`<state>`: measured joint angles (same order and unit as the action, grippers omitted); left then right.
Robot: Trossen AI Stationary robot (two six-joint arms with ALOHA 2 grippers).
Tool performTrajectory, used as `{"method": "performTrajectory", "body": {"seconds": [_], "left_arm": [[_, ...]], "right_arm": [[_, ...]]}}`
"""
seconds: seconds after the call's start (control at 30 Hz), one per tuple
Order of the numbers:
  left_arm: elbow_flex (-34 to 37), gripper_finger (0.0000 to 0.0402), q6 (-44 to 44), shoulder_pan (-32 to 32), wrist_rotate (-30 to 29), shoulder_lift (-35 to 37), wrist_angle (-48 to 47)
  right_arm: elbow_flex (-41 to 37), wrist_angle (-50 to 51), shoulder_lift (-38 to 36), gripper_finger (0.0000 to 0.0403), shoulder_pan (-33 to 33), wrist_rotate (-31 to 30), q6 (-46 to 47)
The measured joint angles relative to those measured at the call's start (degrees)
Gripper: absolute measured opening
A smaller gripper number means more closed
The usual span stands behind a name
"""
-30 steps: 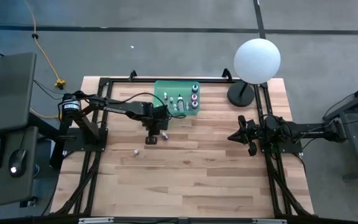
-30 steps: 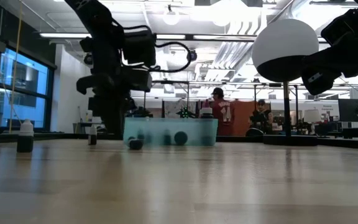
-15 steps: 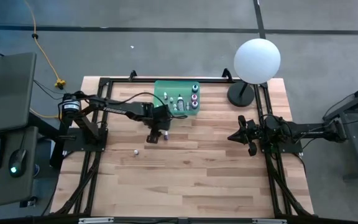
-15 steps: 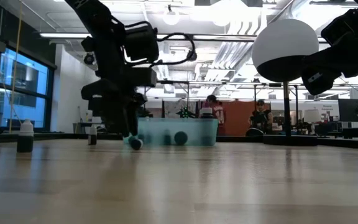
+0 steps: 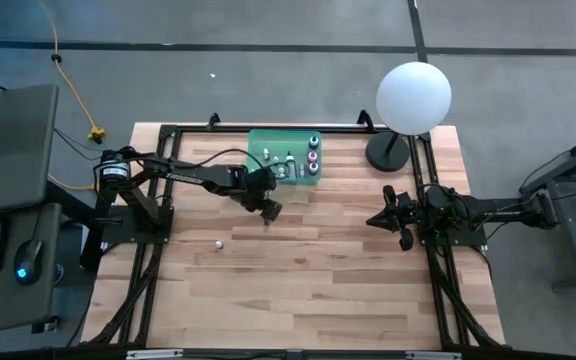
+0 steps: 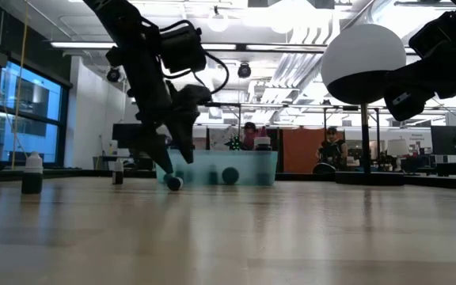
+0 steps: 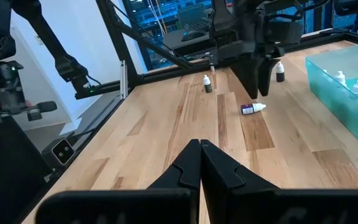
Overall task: Pick & Place food coloring
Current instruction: Put the small purple food coloring into the bin
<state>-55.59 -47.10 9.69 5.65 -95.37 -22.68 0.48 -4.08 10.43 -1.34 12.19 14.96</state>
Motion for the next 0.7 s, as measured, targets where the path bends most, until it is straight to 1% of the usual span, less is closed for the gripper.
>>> {"method": "performTrajectory", "body": {"seconds": [0.1, 0.23, 0.37, 0.6, 0.7], "left_arm": [[0.0, 0.0223, -8.4, -0.1, -1.0, 0.0, 0.8], [0.0, 0.0223, -15.1, -0.1, -2.0, 0.0, 0.6], [0.0, 0.0223, -20.7, -1.7, -2.9, -0.3, 0.0], [0.0, 0.0223, -25.3, -3.8, -6.0, -0.3, -0.4], [0.0, 0.0223, -26.0, -3.9, -5.7, -0.3, -1.0]], "right_arm": [[0.0, 0.0, 0.0, 0.0, 0.0, 0.0, 0.0], [0.0, 0.0, 0.0, 0.0, 0.0, 0.0, 0.0], [0.0, 0.0, 0.0, 0.0, 0.0, 0.0, 0.0], [0.0, 0.0, 0.0, 0.0, 0.0, 0.0, 0.0], [0.0, 0.0, 0.0, 0.0, 0.0, 0.0, 0.0]]}}
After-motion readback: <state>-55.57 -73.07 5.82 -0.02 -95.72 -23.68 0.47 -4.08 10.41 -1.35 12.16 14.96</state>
